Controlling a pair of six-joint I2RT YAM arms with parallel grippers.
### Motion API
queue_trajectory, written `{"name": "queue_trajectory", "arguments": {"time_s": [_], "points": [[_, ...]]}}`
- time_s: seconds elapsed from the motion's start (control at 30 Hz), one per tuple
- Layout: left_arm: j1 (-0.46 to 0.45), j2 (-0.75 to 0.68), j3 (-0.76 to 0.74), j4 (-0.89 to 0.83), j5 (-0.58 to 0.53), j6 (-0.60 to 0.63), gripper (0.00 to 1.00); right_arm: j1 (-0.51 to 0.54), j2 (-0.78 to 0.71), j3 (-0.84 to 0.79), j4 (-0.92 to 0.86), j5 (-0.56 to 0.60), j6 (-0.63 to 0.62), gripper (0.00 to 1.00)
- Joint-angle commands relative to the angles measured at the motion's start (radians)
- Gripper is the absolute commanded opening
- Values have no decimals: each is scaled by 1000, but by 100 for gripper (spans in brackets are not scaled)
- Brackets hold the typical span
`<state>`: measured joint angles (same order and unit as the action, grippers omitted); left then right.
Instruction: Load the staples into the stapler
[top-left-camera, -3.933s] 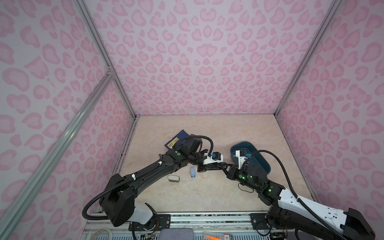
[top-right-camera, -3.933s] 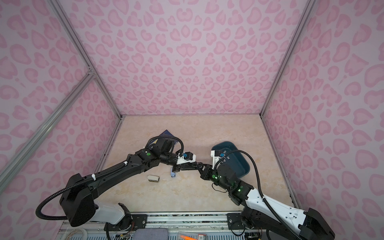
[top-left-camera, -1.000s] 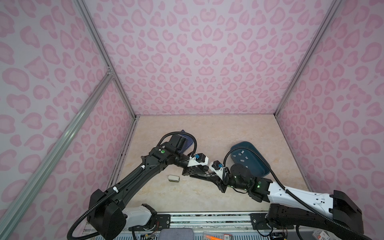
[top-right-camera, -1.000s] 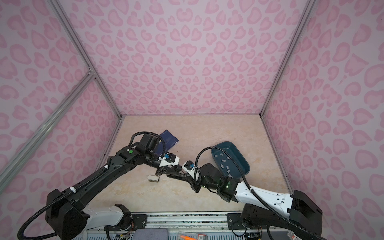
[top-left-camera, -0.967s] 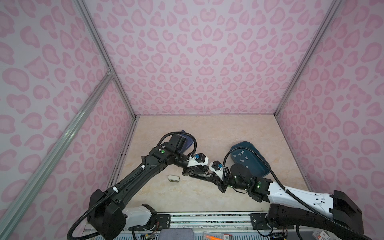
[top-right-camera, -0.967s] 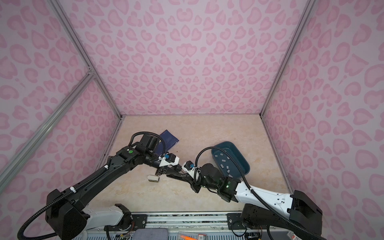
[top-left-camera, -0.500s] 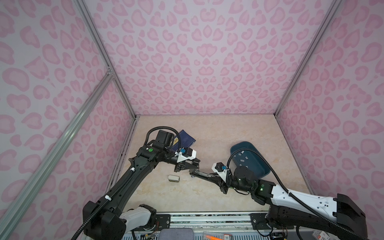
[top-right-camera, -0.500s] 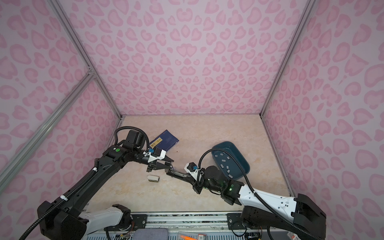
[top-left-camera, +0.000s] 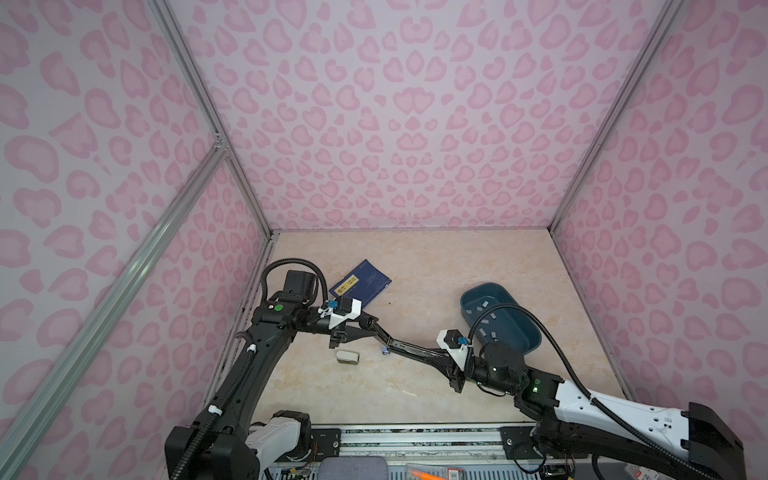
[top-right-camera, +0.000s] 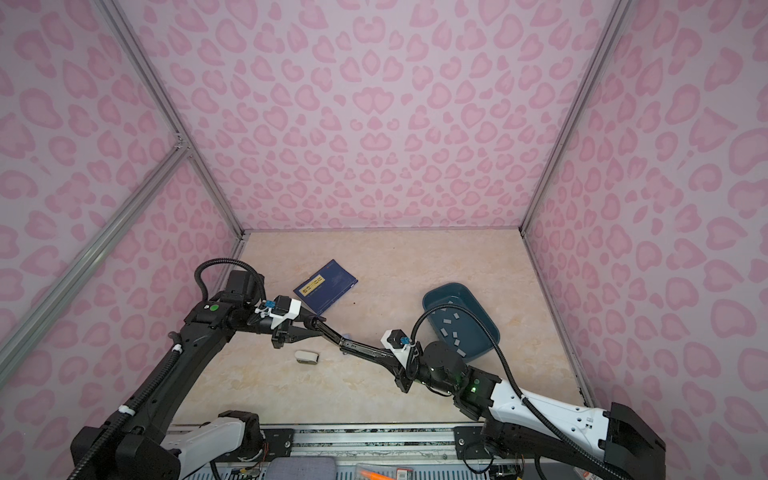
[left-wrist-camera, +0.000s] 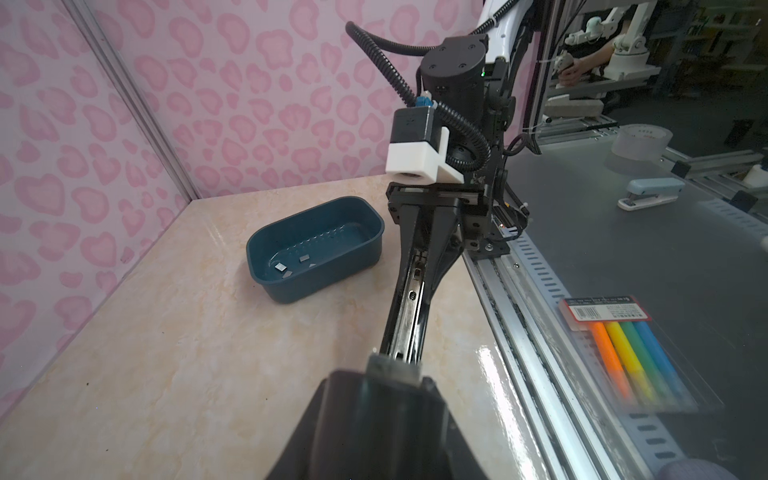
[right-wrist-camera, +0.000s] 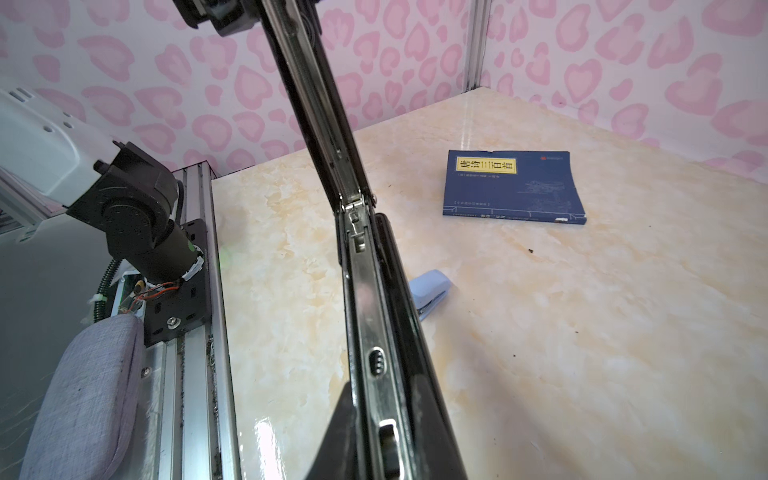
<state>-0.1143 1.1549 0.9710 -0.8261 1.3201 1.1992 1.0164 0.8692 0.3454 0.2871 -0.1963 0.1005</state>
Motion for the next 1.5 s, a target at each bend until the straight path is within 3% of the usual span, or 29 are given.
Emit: {"name": "queue_trajectory", "arguments": {"time_s": [0.0,0.23,0.37,0.43,0.57,0.67,0.7,1.07,1.23,1.4,1.43,1.47], "points": [[64,29,7,114,4,83,4,2,-28,-14,-3,14,72,0],[114,86,29,143,5,29,5,2,-125,-45,-2,40,87,0],[114,124,64,168,-31,-57,23,2,-184,-58,-28,82,100,0],[114,135,75,180,-49,-90,27,2,-213,-68,-30,107,113,0],[109,137,69,315,-135,-273,35,1,-269,-82,-46,161,123,0],[90,128,57,413,-229,-405,35,2,-290,-76,-68,194,132,0],[82,123,50,447,-275,-444,40,1,-292,-74,-74,207,136,0],[67,56,9,635,-538,-673,42,-2,-314,-60,-116,338,172,0],[41,-113,-101,858,-828,-949,46,-1,-198,-53,-52,438,216,0],[38,-239,-178,904,-1008,-1232,62,-2,-21,-12,-12,557,262,0],[38,-259,-197,913,-1019,-1267,85,-2,13,6,-17,576,268,0],[38,-278,-227,940,-1029,-1307,98,-2,54,27,-32,599,282,0]]}}
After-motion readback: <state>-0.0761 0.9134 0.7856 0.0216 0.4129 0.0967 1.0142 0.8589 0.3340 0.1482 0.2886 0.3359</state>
